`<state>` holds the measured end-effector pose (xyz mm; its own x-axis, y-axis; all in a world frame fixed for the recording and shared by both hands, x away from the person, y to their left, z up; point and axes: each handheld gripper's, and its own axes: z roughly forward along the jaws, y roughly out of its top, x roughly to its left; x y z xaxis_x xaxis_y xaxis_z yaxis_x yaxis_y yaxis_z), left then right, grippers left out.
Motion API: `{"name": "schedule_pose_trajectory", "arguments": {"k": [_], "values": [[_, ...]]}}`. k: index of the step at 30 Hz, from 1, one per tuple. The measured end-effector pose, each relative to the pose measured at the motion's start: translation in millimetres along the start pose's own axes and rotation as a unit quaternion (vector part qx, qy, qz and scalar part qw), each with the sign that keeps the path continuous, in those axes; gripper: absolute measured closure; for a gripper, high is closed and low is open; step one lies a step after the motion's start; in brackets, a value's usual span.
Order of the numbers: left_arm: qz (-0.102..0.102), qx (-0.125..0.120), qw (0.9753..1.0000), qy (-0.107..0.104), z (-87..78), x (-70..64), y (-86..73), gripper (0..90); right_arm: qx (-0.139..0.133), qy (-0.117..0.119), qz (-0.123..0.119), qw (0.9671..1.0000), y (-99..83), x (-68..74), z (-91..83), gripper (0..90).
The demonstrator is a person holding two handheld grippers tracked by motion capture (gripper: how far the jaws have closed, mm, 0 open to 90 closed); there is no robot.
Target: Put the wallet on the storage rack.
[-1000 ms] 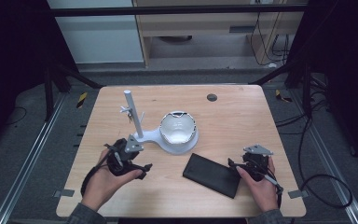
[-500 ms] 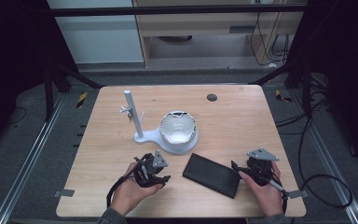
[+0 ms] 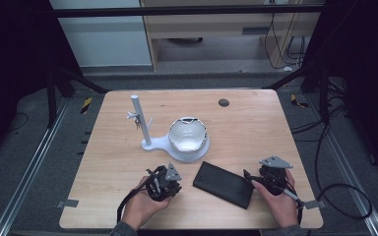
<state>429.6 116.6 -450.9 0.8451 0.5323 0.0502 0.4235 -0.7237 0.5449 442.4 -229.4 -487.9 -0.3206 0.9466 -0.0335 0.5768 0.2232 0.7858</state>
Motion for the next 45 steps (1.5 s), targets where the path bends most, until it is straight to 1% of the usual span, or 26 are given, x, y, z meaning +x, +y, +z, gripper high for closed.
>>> {"name": "schedule_pose_trajectory", "arguments": {"k": [1,4,5,8,9,13,16,18,22,33,35,36,45], "values": [[0.002,0.001,1.0,-0.005,1.9,-0.2,1.4,88.6,0.0,0.0,0.0,1.0,-0.1,-0.5,0.4,13.9],[0.004,0.005,1.0,-0.005,4.1,-1.0,2.8,89.4,0.004,0.002,0.001,1.0,-0.2,0.0,1.0,13.4],[0.007,0.011,0.9999,-0.006,6.9,-2.2,4.5,89.5,0.005,0.003,0.0,1.0,-0.1,0.3,1.2,13.3],[0.011,0.016,0.9998,-0.005,9.8,-3.0,6.7,89.5,0.005,0.004,0.001,1.0,0.2,1.0,1.1,13.1],[0.016,0.019,0.9997,-0.004,11.8,-2.9,9.5,89.5,0.004,0.006,0.003,1.0,0.3,1.7,1.2,13.0],[0.019,0.025,0.9995,-0.005,18.2,-3.1,16.0,89.5,0.004,0.004,0.004,1.0,0.4,1.6,0.8,12.9],[0.025,0.031,0.9992,-0.003,22.1,-1.8,19.5,89.4,-0.001,0.001,0.0,1.0,0.4,-0.1,0.3,12.8],[0.028,0.035,0.999,-0.004,27.0,-0.2,24.4,89.4,0.0,0.002,0.006,1.0,0.7,-0.3,-0.4,12.6],[0.036,0.044,0.9984,-0.005,31.6,0.0,29.2,89.5,0.0,0.002,0.003,1.0,0.6,-0.5,0.0,12.5],[0.038,0.058,0.9976,-0.001,38.1,2.8,31.6,89.6,0.0,0.004,-0.001,1.0,0.7,0.0,0.5,12.3],[0.037,0.058,0.9976,-0.001,39.2,3.0,31.6,89.6,0.0,0.005,0.0,1.0,0.8,0.3,0.5,12.3],[0.037,0.059,0.9976,-0.002,39.7,3.0,31.7,89.6,0.002,0.006,0.004,1.0,0.9,1.3,0.4,12.2],[0.04,0.061,0.9974,-0.002,42.6,2.1,32.6,89.6,0.002,0.007,0.003,1.0,1.0,1.1,0.5,12.1]]}}
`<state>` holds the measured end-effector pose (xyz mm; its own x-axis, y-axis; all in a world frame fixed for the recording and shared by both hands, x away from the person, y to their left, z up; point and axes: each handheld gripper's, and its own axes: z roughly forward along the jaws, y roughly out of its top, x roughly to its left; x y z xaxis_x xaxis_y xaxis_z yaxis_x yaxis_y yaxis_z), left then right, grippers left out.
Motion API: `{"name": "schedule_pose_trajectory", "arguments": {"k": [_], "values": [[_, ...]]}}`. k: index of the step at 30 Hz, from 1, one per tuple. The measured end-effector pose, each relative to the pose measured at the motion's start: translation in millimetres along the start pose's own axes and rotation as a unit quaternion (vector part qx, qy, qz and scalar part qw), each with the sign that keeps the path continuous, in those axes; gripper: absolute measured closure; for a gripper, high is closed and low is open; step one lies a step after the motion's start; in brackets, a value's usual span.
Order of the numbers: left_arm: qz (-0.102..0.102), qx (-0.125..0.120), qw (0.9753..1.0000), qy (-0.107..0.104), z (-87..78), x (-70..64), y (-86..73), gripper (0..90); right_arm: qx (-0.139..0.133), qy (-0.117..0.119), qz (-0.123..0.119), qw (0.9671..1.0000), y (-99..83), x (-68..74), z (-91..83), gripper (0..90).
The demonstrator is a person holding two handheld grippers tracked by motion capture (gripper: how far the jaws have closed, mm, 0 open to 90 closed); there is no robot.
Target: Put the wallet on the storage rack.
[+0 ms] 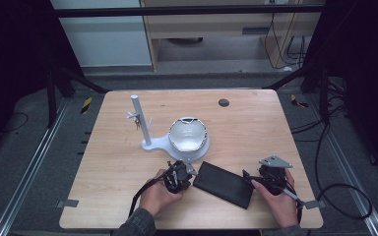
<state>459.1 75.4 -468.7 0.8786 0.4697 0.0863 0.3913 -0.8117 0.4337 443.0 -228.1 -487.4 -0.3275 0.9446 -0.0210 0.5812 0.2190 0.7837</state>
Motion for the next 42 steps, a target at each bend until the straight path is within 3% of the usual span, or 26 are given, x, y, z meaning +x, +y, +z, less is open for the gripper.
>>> {"name": "schedule_pose_trajectory", "arguments": {"k": [15,25,32,34,39,41,42], "values": [[0.002,0.002,1.0,-0.005,4.2,-2.9,4.5,89.6,-0.001,0.001,-0.002,1.0,0.2,0.4,0.3,12.0],[-0.007,-0.015,0.9998,-0.009,-1.9,-0.5,4.1,89.5,-0.004,0.003,-0.002,1.0,0.9,0.6,-1.6,12.0],[-0.022,-0.058,0.998,-0.012,-12.8,1.4,6.1,88.4,-0.017,0.011,0.0,0.9998,2.4,0.9,-6.5,12.4],[-0.026,-0.079,0.9964,-0.016,-16.4,2.3,7.0,88.3,-0.023,0.019,0.001,0.9996,3.6,3.2,-12.2,13.2],[-0.035,-0.1,0.9942,-0.017,-18.4,4.9,9.8,88.3,-0.027,0.036,-0.019,0.9988,9.7,11.4,-25.7,14.6],[-0.04,-0.11,0.993,-0.018,-19.3,7.6,12.1,88.3,-0.03,0.043,-0.042,0.9978,15.3,14.7,-34.0,15.0],[-0.049,-0.119,0.9914,-0.023,-19.9,10.9,15.3,88.3,-0.023,0.047,-0.067,0.9964,21.9,17.1,-42.4,15.1]]}}
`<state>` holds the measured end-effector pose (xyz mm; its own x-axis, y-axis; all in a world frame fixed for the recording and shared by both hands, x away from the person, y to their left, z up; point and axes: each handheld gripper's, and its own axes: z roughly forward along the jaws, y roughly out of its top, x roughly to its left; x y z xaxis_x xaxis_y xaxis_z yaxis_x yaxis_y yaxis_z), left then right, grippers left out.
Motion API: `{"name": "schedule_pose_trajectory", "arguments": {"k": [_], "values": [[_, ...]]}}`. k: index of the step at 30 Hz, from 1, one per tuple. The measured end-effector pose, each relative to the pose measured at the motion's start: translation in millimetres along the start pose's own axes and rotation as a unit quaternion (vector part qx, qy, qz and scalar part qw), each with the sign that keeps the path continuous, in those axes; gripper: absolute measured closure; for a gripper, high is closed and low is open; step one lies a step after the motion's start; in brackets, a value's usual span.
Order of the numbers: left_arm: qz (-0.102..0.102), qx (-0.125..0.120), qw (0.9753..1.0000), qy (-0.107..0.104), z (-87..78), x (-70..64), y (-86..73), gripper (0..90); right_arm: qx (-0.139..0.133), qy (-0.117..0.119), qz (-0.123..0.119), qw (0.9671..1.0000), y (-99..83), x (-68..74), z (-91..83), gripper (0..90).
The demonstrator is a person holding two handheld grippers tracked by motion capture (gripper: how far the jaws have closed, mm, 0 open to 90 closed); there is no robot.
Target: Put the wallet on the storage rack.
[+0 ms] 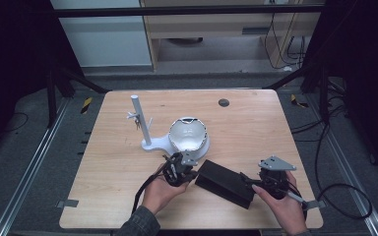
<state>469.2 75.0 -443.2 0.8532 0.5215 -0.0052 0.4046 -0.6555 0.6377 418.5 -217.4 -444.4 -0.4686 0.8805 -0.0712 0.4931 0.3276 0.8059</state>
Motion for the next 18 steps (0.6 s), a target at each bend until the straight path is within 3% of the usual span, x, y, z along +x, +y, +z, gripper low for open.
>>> {"name": "schedule_pose_trajectory", "arguments": {"k": [2,3,5,9,10,13,18], "values": [[-0.004,-0.005,1.0,0.0,0.4,0.9,1.8,88.3,0.005,0.003,-0.01,0.9999,3.8,1.3,-3.8,15.2],[-0.009,-0.006,0.9999,-0.008,1.7,3.2,5.7,88.3,0.017,0.013,-0.032,0.9993,10.9,4.9,-10.8,15.3],[-0.006,-0.007,0.9999,-0.007,2.2,4.2,10.1,88.3,0.029,0.025,-0.053,0.9979,16.7,9.2,-15.8,15.5],[-0.006,-0.012,0.9999,-0.006,0.9,7.1,16.7,88.2,0.04,0.045,-0.071,0.9956,23.2,14.9,-19.8,15.7],[-0.009,-0.014,0.9998,-0.007,0.4,9.0,20.6,88.1,0.046,0.063,-0.076,0.9941,27.0,18.5,-19.9,15.8],[-0.012,-0.017,0.9998,-0.007,0.8,9.8,24.3,87.4,0.052,0.072,-0.081,0.9928,29.4,20.0,-19.1,15.8],[0.002,-0.004,1.0,0.001,1.5,12.6,33.6,87.2,0.068,0.098,-0.076,0.9899,33.4,14.7,-15.3,14.6]]}}
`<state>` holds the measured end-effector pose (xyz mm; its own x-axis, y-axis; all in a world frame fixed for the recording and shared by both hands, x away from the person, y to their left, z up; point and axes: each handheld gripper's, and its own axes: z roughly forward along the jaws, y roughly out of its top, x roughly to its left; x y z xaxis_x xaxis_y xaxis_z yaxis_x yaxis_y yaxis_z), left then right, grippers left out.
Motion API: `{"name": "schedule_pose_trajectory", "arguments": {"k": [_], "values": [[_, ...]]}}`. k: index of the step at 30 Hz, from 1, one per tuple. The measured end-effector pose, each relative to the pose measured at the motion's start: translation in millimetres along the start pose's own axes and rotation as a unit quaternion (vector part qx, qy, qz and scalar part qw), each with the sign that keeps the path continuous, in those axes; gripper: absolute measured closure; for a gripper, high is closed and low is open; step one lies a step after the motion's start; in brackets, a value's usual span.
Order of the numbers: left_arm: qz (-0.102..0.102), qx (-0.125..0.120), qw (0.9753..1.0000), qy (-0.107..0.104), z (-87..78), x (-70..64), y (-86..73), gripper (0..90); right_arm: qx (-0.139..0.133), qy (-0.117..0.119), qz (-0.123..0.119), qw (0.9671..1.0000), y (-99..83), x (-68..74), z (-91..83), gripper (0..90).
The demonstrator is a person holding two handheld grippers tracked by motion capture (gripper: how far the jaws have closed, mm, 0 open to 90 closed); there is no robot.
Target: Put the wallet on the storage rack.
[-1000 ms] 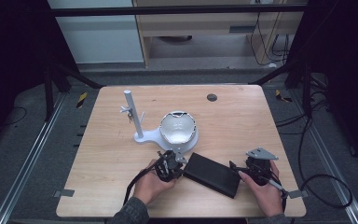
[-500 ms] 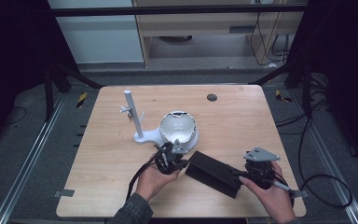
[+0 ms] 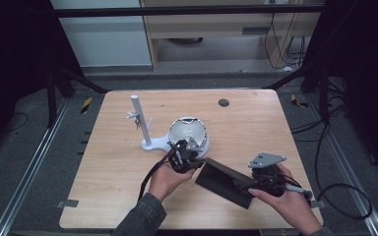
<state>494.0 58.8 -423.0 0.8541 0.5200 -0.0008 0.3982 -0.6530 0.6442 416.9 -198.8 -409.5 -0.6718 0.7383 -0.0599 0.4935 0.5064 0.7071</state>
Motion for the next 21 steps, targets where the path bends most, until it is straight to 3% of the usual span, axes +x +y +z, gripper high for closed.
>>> {"name": "schedule_pose_trajectory", "arguments": {"k": [4,7,21], "values": [[-0.006,-0.003,1.0,0.0,-0.1,5.6,5.0,87.0,0.004,0.028,0.003,0.9996,0.1,-5.7,-0.5,12.7],[-0.003,0.001,1.0,0.003,0.5,7.3,7.4,86.9,0.012,0.036,0.001,0.9993,1.4,-8.4,0.2,12.4],[0.0,0.008,0.9999,0.01,4.0,11.1,18.0,87.7,0.072,0.031,-0.045,0.9959,17.1,-17.9,12.0,20.6]]}}
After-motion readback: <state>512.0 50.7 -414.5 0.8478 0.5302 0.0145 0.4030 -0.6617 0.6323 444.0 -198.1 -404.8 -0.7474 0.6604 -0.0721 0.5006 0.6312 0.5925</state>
